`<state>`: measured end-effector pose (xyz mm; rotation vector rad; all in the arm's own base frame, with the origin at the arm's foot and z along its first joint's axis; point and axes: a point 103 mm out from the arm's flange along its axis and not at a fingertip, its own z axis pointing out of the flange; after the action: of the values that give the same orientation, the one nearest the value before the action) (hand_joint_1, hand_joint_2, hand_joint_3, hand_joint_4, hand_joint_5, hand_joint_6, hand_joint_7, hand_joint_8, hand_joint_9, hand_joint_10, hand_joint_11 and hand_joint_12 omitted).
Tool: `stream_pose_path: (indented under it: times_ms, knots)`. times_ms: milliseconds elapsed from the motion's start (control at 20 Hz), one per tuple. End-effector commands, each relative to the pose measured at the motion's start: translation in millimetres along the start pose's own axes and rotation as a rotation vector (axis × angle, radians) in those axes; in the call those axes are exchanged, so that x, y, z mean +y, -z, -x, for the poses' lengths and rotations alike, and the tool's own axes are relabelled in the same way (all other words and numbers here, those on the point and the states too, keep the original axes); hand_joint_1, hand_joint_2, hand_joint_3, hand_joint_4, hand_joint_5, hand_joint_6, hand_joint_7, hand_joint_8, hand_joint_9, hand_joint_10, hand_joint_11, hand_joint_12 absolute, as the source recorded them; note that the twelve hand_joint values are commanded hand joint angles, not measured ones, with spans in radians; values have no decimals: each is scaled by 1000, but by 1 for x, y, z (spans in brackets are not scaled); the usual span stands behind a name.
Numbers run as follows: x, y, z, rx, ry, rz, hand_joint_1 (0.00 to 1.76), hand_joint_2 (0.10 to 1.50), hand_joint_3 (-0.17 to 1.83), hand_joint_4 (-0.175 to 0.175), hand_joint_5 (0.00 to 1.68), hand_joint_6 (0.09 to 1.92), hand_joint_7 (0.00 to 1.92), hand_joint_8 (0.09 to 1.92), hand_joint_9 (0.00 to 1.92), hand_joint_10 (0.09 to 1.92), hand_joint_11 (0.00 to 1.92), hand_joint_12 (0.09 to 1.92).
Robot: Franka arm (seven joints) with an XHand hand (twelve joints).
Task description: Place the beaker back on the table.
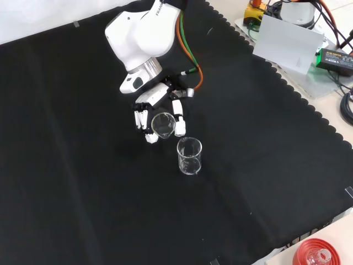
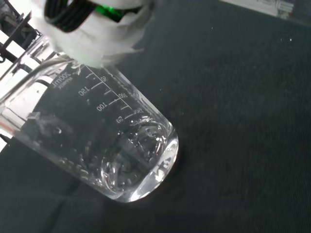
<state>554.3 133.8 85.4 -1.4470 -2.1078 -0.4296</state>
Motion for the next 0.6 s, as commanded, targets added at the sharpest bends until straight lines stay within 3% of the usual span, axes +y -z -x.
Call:
stream_pose_path:
  times_ms: [50, 350, 600]
  knots:
    - [-2, -2, 4, 5, -8, -17, 1076, 1016, 81, 142, 1114, 815, 1433, 87, 1342, 94, 973, 978]
    - [-2, -9, 7, 26, -18, 3, 1079, 1013, 94, 125, 1109, 826, 1431, 87, 1341, 91, 966, 987]
    - [-4, -14, 11, 86, -17, 42, 1067, 1006, 109, 158, 1104, 831, 1428, 87, 1345, 90, 963, 995]
